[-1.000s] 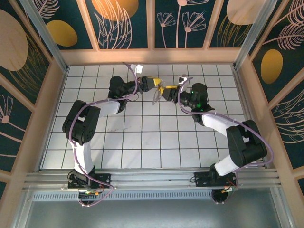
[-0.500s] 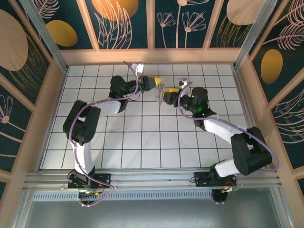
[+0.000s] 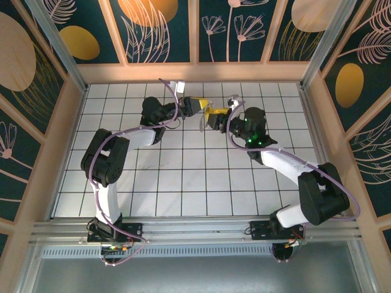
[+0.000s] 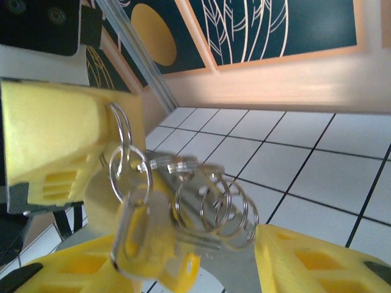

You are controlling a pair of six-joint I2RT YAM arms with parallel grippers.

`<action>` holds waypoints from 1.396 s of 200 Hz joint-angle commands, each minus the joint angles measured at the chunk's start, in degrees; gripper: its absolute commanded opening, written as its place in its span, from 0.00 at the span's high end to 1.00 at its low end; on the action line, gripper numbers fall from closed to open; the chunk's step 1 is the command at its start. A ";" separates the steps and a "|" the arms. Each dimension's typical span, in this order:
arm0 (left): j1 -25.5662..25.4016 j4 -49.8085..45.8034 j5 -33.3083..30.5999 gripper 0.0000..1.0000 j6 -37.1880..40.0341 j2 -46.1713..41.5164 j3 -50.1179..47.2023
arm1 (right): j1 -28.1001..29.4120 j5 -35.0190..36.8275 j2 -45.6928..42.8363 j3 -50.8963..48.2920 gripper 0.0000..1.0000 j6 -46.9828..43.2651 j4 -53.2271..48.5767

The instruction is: Put the keys on the keyring

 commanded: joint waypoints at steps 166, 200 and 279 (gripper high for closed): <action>-0.44 5.20 -0.90 1.00 -1.84 -1.04 1.25 | 2.19 -6.49 0.23 3.50 1.00 -5.56 -3.72; -0.55 5.47 -0.89 1.00 -1.95 -0.87 1.34 | 2.91 -7.91 1.23 5.33 1.00 -7.01 -5.72; -0.72 6.84 -1.58 1.00 -3.06 -0.44 1.16 | 2.44 -7.89 0.80 5.49 0.80 -7.38 -7.68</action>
